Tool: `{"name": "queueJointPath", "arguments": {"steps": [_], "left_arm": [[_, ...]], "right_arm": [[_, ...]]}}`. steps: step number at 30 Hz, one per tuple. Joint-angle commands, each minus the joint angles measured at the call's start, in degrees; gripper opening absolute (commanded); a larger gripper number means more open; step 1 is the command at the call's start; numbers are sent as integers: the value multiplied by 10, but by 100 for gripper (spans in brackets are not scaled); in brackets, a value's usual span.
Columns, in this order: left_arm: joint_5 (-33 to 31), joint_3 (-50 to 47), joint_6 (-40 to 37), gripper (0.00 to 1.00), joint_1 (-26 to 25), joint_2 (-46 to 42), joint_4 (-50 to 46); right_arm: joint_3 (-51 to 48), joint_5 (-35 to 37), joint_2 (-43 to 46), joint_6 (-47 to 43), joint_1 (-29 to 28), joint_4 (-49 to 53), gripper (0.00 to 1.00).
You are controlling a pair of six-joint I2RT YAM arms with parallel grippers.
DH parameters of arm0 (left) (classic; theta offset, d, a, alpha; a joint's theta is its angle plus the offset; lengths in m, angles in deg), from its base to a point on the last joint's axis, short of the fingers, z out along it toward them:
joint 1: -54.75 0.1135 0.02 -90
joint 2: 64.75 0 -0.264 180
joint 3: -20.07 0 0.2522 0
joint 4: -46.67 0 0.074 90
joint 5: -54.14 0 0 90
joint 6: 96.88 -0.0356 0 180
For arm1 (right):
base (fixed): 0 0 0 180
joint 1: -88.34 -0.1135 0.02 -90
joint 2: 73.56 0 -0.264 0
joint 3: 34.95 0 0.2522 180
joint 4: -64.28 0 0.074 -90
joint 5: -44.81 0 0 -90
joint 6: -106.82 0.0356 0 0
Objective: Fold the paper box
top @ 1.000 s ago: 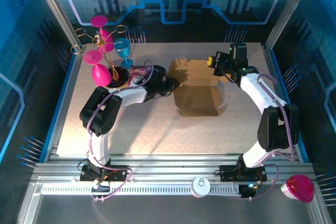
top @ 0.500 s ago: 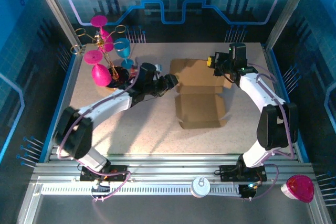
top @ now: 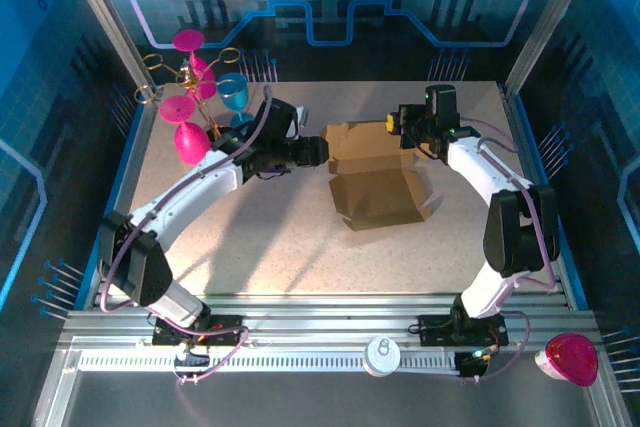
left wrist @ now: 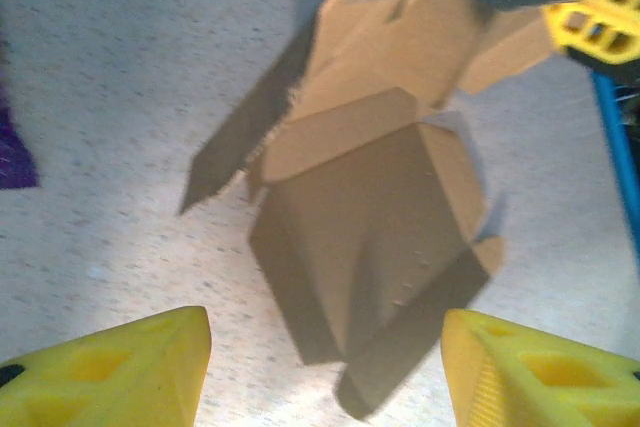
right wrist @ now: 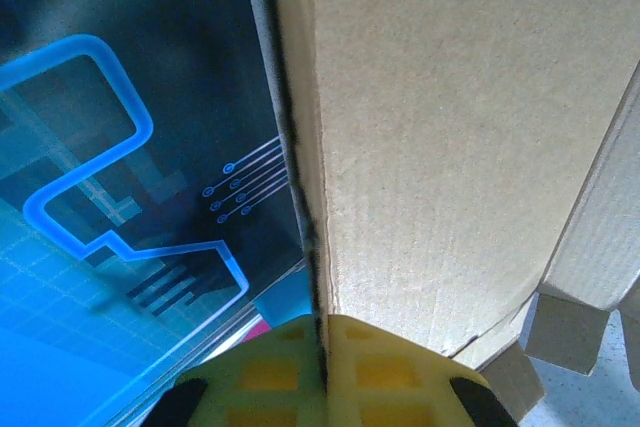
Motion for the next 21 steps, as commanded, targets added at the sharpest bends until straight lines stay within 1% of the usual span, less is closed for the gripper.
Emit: {"name": "queueJointPath", "arguments": {"steps": [1, 9, 12, 15, 19, 21], "left_arm": [[-39, 25, -70, 63, 6, 46, -29], [-38, 38, -79, 64, 6, 102, 11], [-46, 46, -77, 61, 3, 125, 15], [-59, 48, -69, 51, 2, 136, 25], [-84, 49, -56, 26, -9, 147, 35], [-104, 48, -42, 17, -19, 149, 36]], "right_arm": [[14, -4, -12, -17, -9, 0, 0], [14, -4, -19, -27, -21, 6, 0], [11, -3, -21, -26, -27, 3, 0], [11, -1, -22, -25, -32, 2, 0], [3, 10, -20, -25, -38, -11, 0], [-14, 23, -16, -21, -42, -46, 0]]}}
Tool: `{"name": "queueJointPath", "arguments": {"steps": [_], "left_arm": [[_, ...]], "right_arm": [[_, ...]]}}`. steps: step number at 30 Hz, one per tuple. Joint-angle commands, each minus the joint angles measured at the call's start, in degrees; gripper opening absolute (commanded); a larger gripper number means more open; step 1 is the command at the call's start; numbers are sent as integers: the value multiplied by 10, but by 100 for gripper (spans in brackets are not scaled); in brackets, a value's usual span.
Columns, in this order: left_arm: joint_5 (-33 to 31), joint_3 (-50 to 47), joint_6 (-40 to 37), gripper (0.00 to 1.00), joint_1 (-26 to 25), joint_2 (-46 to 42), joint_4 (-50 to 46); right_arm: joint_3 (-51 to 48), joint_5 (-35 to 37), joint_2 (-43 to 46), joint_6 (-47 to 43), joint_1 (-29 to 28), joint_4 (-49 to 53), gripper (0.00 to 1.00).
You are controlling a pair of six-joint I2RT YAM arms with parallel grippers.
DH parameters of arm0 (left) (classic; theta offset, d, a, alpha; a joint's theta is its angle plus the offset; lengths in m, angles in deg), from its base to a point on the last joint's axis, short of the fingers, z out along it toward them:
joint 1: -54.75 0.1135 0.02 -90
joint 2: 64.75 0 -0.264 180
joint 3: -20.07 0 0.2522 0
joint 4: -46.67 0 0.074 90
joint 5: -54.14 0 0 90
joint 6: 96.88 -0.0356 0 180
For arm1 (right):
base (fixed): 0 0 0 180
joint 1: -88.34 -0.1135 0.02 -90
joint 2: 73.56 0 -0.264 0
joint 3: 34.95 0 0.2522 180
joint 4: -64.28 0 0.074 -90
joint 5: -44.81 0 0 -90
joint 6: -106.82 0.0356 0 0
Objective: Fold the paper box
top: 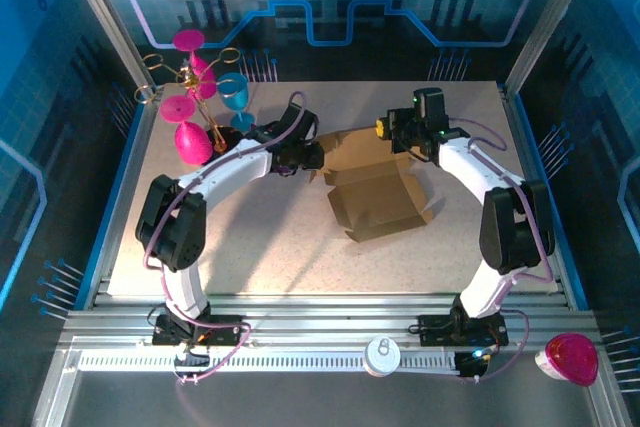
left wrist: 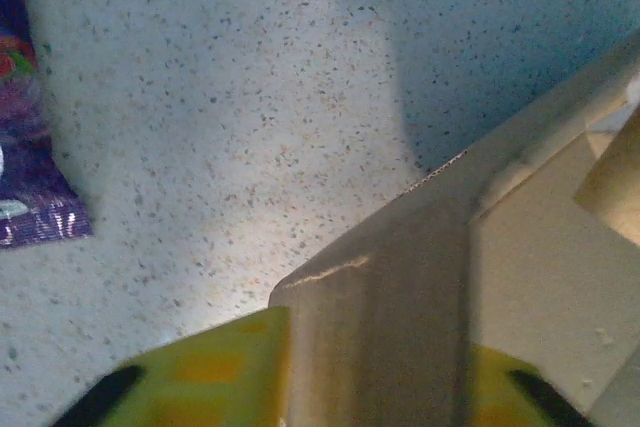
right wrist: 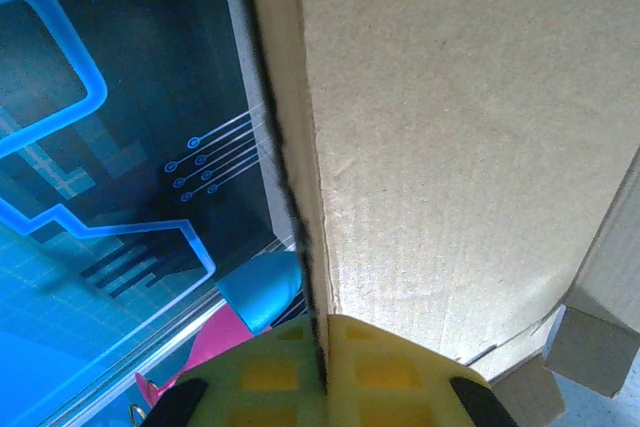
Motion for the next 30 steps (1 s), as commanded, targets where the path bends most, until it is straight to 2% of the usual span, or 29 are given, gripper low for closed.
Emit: {"name": "queueJointPath", "arguments": {"steps": [1, 4, 5, 13, 16, 19, 21, 23, 26, 30], "left_arm": [[-51, 14, 26, 12, -21, 7, 10], [-116, 15, 66, 1, -39, 12, -3], [-138, 16, 81, 0, -44, 14, -9], [-255, 62, 174, 1, -63, 59, -87], [-276, 65, 199, 7, -62, 70, -99], [-234, 36, 205, 15, -61, 57, -42], [-194, 9, 209, 26, -63, 39, 4], [-125, -22, 207, 42, -59, 16, 62], [-52, -61, 196, 55, -57, -35, 106], [6, -120, 191, 60, -32, -132, 107]], "right_arm": [[-27, 29, 3, 1, -14, -61, 0], [-71, 55, 11, 14, -24, -140, 0], [-87, 62, 14, 19, -29, -167, 0], [-190, 130, 36, 41, -68, -326, 0], [-214, 147, 42, 43, -82, -359, 0], [-238, 154, 36, 45, -89, -394, 0], [-248, 155, 36, 44, -89, -410, 0], [-256, 153, 35, 38, -86, -417, 0], [-257, 136, 30, 18, -79, -429, 0], [-255, 113, 30, -13, -68, -429, 0]]}}
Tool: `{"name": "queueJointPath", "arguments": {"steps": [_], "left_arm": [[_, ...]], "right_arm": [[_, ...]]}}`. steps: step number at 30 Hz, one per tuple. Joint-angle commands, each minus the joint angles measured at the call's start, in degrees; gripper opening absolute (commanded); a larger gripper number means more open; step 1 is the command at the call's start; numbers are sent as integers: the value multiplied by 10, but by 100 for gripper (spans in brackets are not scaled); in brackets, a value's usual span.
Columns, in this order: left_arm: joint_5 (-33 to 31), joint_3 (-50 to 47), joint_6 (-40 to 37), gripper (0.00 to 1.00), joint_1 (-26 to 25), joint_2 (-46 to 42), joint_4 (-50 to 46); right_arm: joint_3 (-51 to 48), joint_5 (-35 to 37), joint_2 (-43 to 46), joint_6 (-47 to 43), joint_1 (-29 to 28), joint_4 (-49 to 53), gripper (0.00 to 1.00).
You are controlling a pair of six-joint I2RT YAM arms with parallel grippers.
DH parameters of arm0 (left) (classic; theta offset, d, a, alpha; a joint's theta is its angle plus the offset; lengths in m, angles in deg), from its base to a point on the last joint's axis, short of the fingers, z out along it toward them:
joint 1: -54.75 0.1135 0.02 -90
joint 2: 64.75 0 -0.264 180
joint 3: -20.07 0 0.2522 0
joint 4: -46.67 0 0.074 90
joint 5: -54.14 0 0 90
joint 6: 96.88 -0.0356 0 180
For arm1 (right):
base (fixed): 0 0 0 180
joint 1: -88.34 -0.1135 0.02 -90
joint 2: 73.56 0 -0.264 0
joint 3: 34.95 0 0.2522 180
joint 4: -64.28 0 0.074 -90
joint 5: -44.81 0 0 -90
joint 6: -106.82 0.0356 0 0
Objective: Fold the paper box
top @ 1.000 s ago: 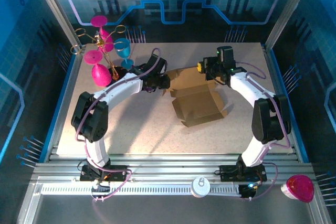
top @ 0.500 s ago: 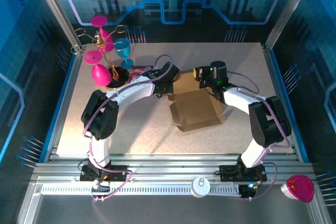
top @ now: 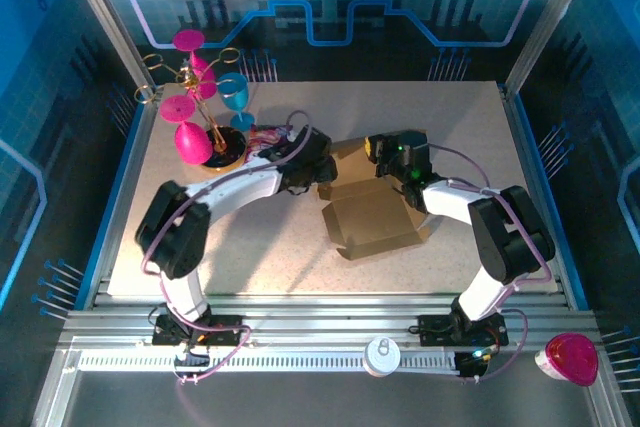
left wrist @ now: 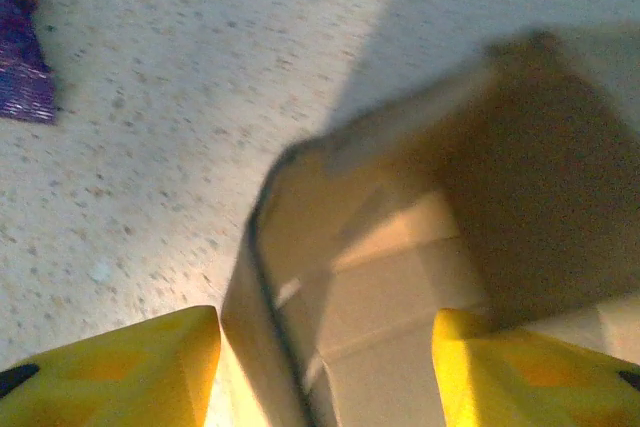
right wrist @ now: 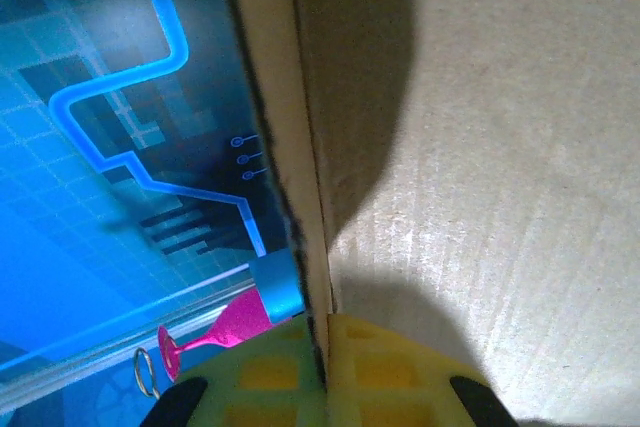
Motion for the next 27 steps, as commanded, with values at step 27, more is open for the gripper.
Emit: {"name": "queueJointPath", "arguments": {"steps": [27], "left_arm": [[244, -118, -284, 37, 117, -35, 130]], "right_arm": [[28, -169, -30, -127, 57, -24, 0]]}}
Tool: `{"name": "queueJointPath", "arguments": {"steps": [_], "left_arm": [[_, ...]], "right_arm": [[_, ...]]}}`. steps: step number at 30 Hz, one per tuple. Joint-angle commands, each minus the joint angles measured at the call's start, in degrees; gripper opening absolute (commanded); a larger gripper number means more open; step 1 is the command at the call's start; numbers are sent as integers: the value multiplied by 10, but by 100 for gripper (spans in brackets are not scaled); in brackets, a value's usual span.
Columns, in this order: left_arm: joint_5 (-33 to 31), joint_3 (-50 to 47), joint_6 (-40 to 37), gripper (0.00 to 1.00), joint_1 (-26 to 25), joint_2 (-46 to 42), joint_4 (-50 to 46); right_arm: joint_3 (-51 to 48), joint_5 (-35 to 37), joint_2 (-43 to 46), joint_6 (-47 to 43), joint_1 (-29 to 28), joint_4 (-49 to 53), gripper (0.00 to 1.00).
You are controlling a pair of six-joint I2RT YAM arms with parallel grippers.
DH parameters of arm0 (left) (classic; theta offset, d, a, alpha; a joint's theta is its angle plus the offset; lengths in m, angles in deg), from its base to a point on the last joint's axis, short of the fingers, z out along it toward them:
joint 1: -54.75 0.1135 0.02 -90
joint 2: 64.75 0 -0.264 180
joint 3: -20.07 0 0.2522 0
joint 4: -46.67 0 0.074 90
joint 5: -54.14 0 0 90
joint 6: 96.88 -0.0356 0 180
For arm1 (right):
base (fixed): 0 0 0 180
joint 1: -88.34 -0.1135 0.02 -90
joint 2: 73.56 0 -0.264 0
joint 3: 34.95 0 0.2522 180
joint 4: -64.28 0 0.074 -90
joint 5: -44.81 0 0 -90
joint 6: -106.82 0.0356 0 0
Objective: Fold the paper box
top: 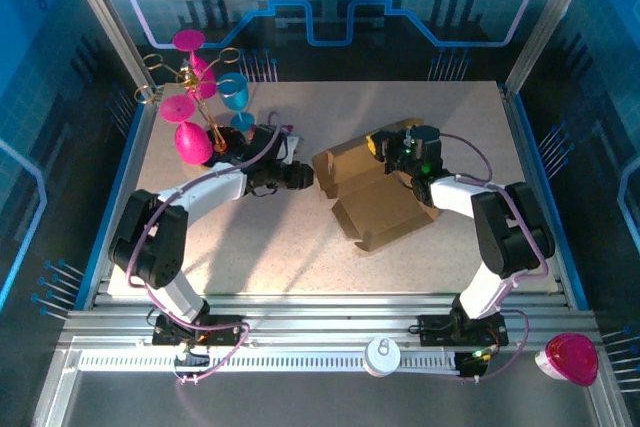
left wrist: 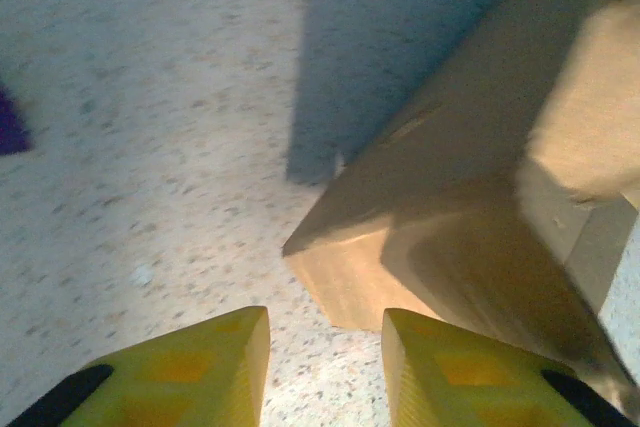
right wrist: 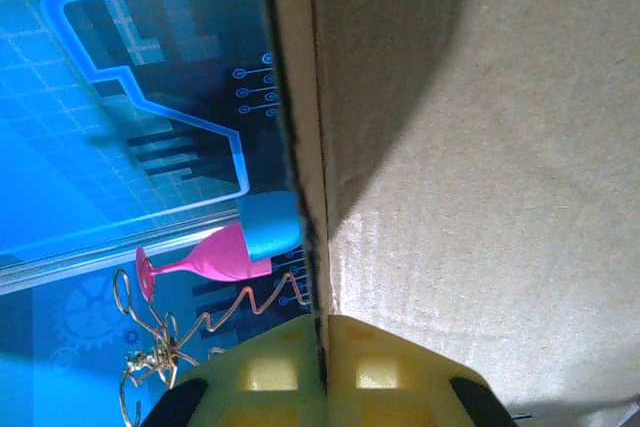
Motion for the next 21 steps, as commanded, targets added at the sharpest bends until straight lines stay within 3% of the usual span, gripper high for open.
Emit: {"name": "queueJointPath", "arguments": {"steps": [1, 10, 21], "left_arm": [[3, 0, -42, 38, 0, 14, 42], [-1, 8, -86, 41, -28, 30, 40], [-2, -16, -88, 43, -57, 19, 76]], "right_arm": [[16, -30, -10, -26, 5, 0, 0], [-15, -48, -7, -33, 12, -36, 0], [-6, -66, -23, -24, 23, -55, 0]]}}
